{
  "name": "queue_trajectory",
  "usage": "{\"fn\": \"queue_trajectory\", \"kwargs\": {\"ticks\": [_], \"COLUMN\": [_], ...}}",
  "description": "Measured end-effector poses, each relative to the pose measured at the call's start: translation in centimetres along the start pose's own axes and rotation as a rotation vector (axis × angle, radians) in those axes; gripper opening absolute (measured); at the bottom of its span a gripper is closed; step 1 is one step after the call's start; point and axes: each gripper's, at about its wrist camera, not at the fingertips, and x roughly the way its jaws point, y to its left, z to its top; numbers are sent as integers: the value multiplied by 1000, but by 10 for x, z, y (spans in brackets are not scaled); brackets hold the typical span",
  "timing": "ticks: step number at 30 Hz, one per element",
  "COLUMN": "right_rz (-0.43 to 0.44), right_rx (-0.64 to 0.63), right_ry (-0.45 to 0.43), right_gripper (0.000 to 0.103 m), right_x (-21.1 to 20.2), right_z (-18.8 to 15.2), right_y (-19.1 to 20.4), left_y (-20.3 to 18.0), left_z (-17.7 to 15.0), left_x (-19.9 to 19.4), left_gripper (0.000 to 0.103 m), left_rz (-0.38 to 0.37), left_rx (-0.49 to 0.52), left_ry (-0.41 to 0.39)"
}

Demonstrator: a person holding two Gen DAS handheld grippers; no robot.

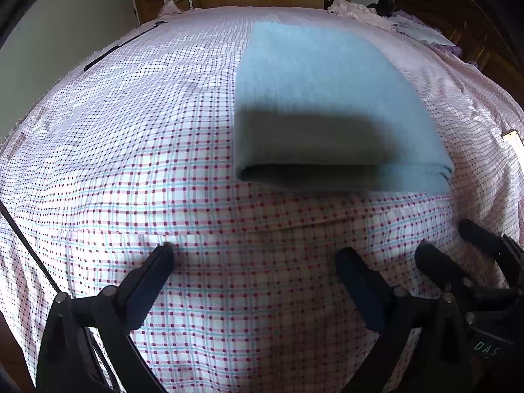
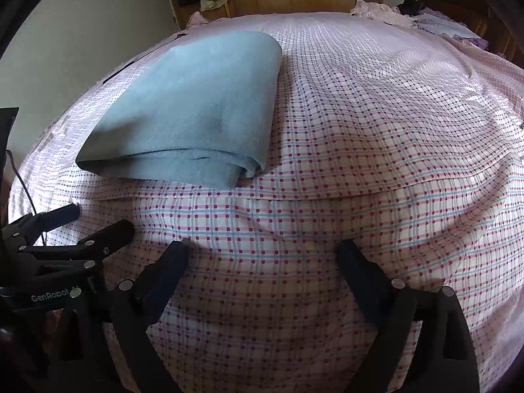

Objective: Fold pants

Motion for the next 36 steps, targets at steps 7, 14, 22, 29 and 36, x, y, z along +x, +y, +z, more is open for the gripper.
{"fn": "queue_trajectory", "kwargs": {"ticks": [7, 14, 22, 29, 36], "right_rz": [2, 1, 0, 1, 0], "right_rx": [0, 1, 2, 2, 3], "right_ry": [-4, -5, -5, -6, -7], "right_gripper": [90, 90, 90, 91, 91], "right_x": [1, 0, 0, 1, 0], "right_z": [-5, -6, -7, -7, -8], "right_y": [4, 5, 5, 6, 7], "left_y": [1, 3, 4, 4, 5], "left_z": [2, 2, 2, 2, 2], "left_x": [2, 4, 5, 5, 6], "left_gripper": [102, 102, 102, 102, 102], "left_rz": [-1, -2, -4, -5, -5], "left_rx": [-2, -7, -9, -9, -9], "left_ry": [3, 10, 13, 13, 14]}}
